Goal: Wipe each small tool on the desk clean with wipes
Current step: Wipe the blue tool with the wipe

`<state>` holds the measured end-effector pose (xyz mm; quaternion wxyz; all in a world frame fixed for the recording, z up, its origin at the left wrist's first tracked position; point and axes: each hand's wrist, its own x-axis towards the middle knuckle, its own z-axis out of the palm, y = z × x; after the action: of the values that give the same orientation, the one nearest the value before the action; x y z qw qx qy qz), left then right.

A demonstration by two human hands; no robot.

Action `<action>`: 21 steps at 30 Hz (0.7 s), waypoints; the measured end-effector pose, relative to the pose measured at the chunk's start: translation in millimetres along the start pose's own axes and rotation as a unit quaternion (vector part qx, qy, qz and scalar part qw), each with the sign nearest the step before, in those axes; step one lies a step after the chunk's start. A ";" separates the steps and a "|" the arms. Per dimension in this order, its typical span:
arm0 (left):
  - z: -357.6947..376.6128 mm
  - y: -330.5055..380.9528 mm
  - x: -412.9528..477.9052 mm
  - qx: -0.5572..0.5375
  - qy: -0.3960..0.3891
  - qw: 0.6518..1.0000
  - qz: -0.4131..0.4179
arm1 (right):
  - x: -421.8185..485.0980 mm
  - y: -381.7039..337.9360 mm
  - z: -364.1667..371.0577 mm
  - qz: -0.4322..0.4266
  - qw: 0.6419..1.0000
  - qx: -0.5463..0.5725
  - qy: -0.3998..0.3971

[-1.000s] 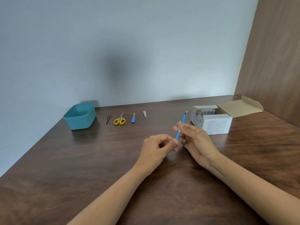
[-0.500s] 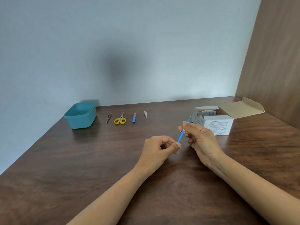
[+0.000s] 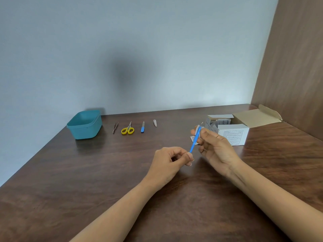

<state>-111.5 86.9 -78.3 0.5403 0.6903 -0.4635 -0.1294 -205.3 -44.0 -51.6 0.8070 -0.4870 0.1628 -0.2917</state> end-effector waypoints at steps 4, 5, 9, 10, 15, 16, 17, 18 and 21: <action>0.2 0.2 -0.7 0.008 -0.011 1.000 0.007 | -2.2 3.8 1.3 0.028 0.999 -0.019 -0.038; 0.2 1.0 -1.1 0.010 -0.015 1.000 0.008 | -1.5 2.9 1.2 0.027 0.999 -0.015 -0.037; 0.2 3.7 -1.8 0.020 -0.027 0.999 0.007 | 3.3 -3.3 -2.1 0.005 1.000 0.008 -0.015; 0.4 4.5 -2.1 0.021 -0.029 0.999 0.006 | 3.7 -4.6 -2.6 0.000 1.000 0.011 -0.010; -0.2 7.1 -2.4 0.027 -0.033 0.999 0.007 | 3.0 -7.7 -2.6 -0.032 0.999 -0.018 0.016; -0.3 7.3 -2.6 0.025 -0.033 0.999 0.007 | 2.3 -8.6 -2.1 -0.036 0.999 -0.032 0.015; -0.4 7.4 -2.6 0.025 -0.033 0.999 0.007 | 1.6 -9.5 -2.3 -0.040 0.998 -0.046 0.014; -0.7 7.4 -2.6 0.025 -0.034 0.999 0.007 | 1.0 -10.3 -2.5 -0.044 0.997 -0.055 0.011; -1.0 7.6 -2.8 0.024 -0.035 0.999 0.006 | 0.4 -12.2 -3.7 -0.050 0.996 -0.068 0.008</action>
<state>-116.2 89.9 -72.2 0.5079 0.6952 -0.4893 -0.1393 -210.8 -51.2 -42.6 0.7555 -0.5457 0.1639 -0.3234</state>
